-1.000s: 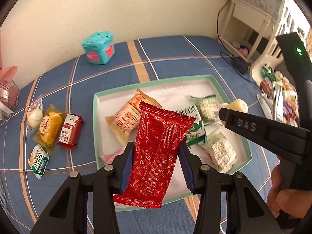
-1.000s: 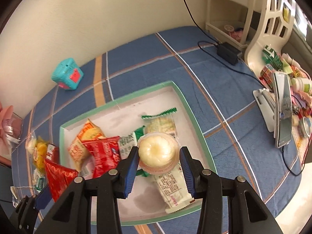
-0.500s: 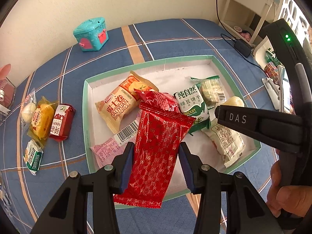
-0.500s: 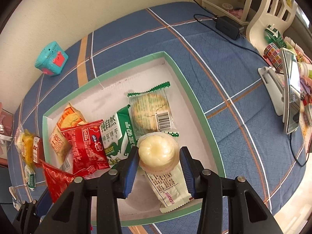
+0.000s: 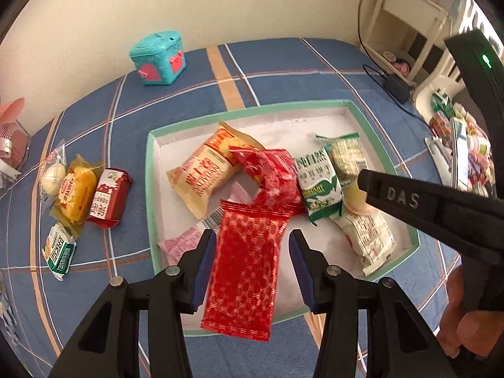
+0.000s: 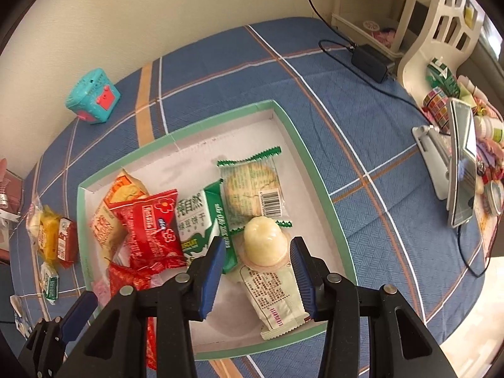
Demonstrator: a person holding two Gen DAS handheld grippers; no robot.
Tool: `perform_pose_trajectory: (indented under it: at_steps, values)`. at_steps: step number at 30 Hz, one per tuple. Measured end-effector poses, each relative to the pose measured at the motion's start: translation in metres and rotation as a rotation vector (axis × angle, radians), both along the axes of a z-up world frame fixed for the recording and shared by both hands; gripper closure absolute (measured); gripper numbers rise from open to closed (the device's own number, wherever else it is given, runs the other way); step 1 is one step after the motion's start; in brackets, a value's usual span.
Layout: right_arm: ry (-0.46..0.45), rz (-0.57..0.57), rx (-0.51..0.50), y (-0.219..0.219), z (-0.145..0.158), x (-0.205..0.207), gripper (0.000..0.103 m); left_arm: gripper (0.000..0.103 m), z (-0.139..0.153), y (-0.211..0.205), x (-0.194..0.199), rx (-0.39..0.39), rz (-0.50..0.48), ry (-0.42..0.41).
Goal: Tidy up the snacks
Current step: 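Open the right tool to drop the cream cake while the left tool releases the red wrapper, then withdraw both open tools from the tray toward the remaining snacks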
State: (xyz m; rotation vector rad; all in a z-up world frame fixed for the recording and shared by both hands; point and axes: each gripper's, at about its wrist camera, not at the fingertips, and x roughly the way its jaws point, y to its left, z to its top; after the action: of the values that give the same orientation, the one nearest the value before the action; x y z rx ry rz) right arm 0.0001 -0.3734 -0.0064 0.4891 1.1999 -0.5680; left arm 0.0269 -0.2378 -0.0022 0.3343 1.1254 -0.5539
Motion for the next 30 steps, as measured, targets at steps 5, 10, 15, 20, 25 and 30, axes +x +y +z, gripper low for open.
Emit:
perform_pose_trajectory:
  at_steps: [5, 10, 15, 20, 25, 30]
  values:
    - [-0.021, 0.029, -0.01, 0.011, 0.011, 0.003, 0.057, 0.054, 0.01, 0.021, 0.015, -0.038, 0.08, -0.005]
    - [-0.031, 0.083, -0.018, 0.03, 0.017, 0.011, 0.057, 0.051, 0.014, 0.052, 0.035, -0.063, 0.188, -0.007]
    - [-0.034, 0.148, -0.033, 0.056, 0.021, 0.02, 0.057, 0.05, 0.017, 0.084, 0.05, -0.075, 0.28, -0.013]
    - [-0.04, 0.206, -0.039, 0.082, 0.023, 0.029, 0.056, 0.049, 0.018, 0.116, 0.063, -0.084, 0.375, -0.014]
    - [-0.039, 0.258, -0.034, 0.108, 0.021, 0.038, 0.056, 0.049, 0.017, 0.143, 0.072, -0.086, 0.452, -0.013]
    - [-0.042, 0.307, -0.028, 0.132, 0.019, 0.046, 0.056, 0.045, 0.017, 0.161, 0.076, -0.103, 0.501, -0.006]
